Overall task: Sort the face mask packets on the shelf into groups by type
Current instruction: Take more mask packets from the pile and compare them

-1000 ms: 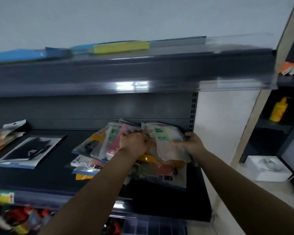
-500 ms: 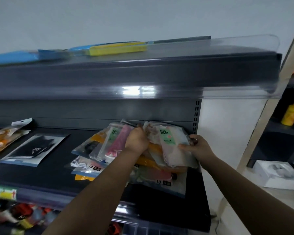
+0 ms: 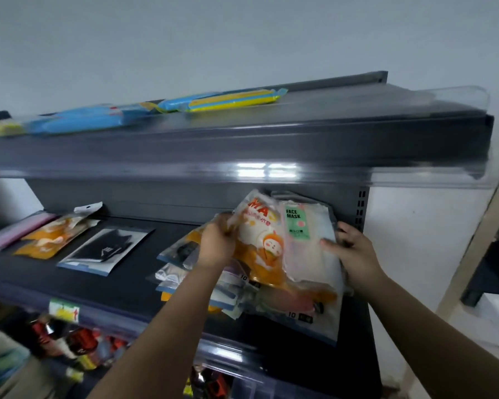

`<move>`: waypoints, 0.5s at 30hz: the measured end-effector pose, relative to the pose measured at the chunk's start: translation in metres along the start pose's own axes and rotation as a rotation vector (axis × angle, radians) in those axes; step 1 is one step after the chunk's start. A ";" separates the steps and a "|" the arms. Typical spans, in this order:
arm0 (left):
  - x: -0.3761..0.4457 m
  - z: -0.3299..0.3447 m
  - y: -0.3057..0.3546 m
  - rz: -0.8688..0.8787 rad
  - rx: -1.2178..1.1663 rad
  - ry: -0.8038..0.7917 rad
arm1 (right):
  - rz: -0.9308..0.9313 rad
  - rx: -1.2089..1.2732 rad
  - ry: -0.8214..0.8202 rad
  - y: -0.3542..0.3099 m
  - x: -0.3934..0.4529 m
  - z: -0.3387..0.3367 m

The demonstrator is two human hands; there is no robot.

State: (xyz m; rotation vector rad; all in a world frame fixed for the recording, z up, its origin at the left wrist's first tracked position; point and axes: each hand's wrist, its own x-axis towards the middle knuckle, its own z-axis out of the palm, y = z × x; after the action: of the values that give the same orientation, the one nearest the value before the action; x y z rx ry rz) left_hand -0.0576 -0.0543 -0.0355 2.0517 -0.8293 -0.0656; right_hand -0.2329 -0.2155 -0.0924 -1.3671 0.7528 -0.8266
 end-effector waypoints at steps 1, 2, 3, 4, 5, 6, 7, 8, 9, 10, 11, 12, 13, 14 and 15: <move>-0.003 -0.005 -0.002 -0.016 -0.056 0.029 | -0.020 0.012 -0.005 -0.004 -0.002 0.004; -0.005 -0.010 -0.004 -0.027 -0.107 0.054 | -0.033 0.029 -0.021 -0.006 -0.002 0.008; -0.008 -0.015 -0.006 -0.040 -0.164 0.080 | -0.040 0.044 -0.031 -0.008 -0.003 0.013; -0.010 -0.020 -0.009 -0.054 -0.220 0.110 | -0.048 0.060 -0.045 -0.011 -0.006 0.018; -0.013 -0.025 -0.013 -0.065 -0.275 0.131 | -0.056 0.074 -0.050 -0.014 -0.008 0.024; -0.015 -0.030 -0.018 -0.076 -0.319 0.150 | -0.060 0.091 -0.065 -0.017 -0.011 0.030; -0.018 -0.035 -0.023 -0.083 -0.346 0.168 | -0.057 0.109 -0.072 -0.019 -0.014 0.037; -0.021 -0.042 -0.028 -0.089 -0.367 0.185 | -0.048 0.133 -0.084 -0.022 -0.017 0.045; -0.024 -0.049 -0.033 -0.095 -0.393 0.199 | -0.042 0.152 -0.089 -0.025 -0.021 0.054; -0.027 -0.056 -0.038 -0.099 -0.418 0.216 | -0.045 0.159 -0.097 -0.028 -0.024 0.063; -0.030 -0.064 -0.043 -0.108 -0.441 0.237 | -0.057 0.151 -0.102 -0.031 -0.028 0.073; -0.034 -0.074 -0.050 -0.121 -0.468 0.265 | -0.082 0.131 -0.115 -0.034 -0.032 0.087; -0.038 -0.083 -0.055 -0.133 -0.496 0.288 | -0.105 0.112 -0.119 -0.037 -0.035 0.098; -0.042 -0.091 -0.060 -0.147 -0.518 0.308 | -0.123 0.098 -0.131 -0.039 -0.039 0.108; -0.046 -0.103 -0.068 -0.164 -0.533 0.335 | -0.127 0.090 -0.150 -0.040 -0.044 0.123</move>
State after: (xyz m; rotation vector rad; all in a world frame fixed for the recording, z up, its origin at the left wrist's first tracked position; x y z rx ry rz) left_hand -0.0221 0.0722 -0.0372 1.5624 -0.3794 -0.0274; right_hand -0.1539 -0.1144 -0.0446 -1.3897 0.5106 -0.8367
